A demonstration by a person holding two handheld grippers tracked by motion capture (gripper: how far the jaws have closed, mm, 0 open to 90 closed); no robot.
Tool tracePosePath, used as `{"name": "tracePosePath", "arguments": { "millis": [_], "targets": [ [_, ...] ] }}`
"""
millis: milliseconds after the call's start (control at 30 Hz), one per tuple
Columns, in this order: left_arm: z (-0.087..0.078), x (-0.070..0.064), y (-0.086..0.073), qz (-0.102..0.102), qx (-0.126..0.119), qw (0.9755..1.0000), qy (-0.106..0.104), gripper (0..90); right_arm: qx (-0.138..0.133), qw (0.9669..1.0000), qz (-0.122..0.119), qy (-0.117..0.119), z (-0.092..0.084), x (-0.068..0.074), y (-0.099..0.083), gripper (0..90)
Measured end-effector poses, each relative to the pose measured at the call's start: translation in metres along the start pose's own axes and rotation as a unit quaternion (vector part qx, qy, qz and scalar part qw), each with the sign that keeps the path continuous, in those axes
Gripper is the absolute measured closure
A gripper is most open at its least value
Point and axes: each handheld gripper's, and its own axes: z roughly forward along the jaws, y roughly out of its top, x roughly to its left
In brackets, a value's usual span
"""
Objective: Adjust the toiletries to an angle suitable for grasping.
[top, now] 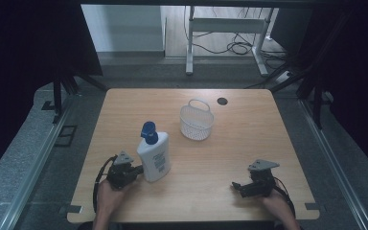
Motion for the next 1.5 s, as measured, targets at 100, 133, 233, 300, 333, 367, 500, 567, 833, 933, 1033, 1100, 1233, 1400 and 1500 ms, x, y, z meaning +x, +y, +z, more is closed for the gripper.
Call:
{"name": "tracePosePath", "arguments": {
  "millis": [100, 133, 233, 300, 333, 367, 500, 567, 833, 933, 1033, 1100, 1233, 1400, 1500],
  "targets": [
    [0.001, -0.004, 0.000, 0.004, 0.007, 1.0000, -0.004, 89.2, 0.000, 1.0000, 0.000, 0.000, 0.000, 0.000, 0.000, 0.0],
    [0.001, -0.005, 0.000, 0.005, 0.010, 0.9999, -0.004, 89.2, 0.000, 1.0000, 0.000, 0.000, 0.000, 0.000, 0.000, 0.0],
    [0.002, -0.009, 0.001, 0.008, 0.015, 0.9999, -0.004, 89.2, 0.000, 1.0000, 0.000, 0.000, 0.000, 0.000, 0.000, 0.0],
    [0.002, -0.010, 0.001, 0.010, 0.016, 0.9998, -0.003, 89.2, 0.000, 1.0000, 0.000, 0.000, 0.000, 0.000, 0.000, 0.0],
    [0.002, -0.011, 0.001, 0.010, 0.016, 0.9998, -0.003, 89.2, 0.000, 1.0000, 0.000, 0.000, 0.000, 0.000, 0.000, 0.0],
    [0.002, -0.012, 0.001, 0.010, 0.017, 0.9998, -0.003, 89.2, 0.000, 1.0000, 0.000, 0.000, 0.000, 0.000, 0.000, 0.0],
    [0.002, -0.016, 0.001, 0.012, 0.021, 0.9997, -0.004, 89.2, 0.000, 1.0000, 0.000, 0.000, 0.000, 0.000, 0.000, 0.0],
    [0.002, -0.018, 0.001, 0.013, 0.023, 0.9996, -0.005, 89.2, 0.000, 1.0000, 0.000, 0.000, 0.000, 0.000, 0.000, 0.0],
    [0.004, -0.025, 0.002, 0.022, 0.029, 0.9993, -0.013, 89.2, 0.000, 1.0000, 0.000, 0.000, 0.000, 0.000, 0.000, 0.0],
    [0.005, -0.029, 0.003, 0.028, 0.033, 0.9989, -0.017, 89.2, 0.000, 1.0000, 0.000, 0.000, 0.000, 0.000, 0.000, 0.0],
    [0.006, -0.032, 0.003, 0.033, 0.034, 0.9987, -0.021, 89.2, 0.000, 1.0000, 0.000, 0.000, 0.000, 0.000, 0.000, 0.0],
    [0.008, -0.036, 0.004, 0.037, 0.037, 0.9983, -0.025, 89.2, 0.000, 1.0000, 0.000, 0.000, 0.000, 0.000, 0.000, 0.0],
    [0.009, -0.038, 0.005, 0.041, 0.039, 0.9980, -0.029, 89.2, 0.000, 1.0000, 0.000, 0.000, 0.000, 0.000, 0.000, 0.0],
    [0.012, -0.042, 0.006, 0.048, 0.041, 0.9974, -0.037, 89.2, 0.000, 1.0000, 0.000, 0.000, 0.000, 0.000, 0.000, 0.0],
    [0.013, -0.044, 0.007, 0.048, 0.043, 0.9971, -0.041, 89.2, 0.000, 1.0000, 0.000, 0.000, 0.000, 0.000, 0.000, 0.0]
  ]
}}
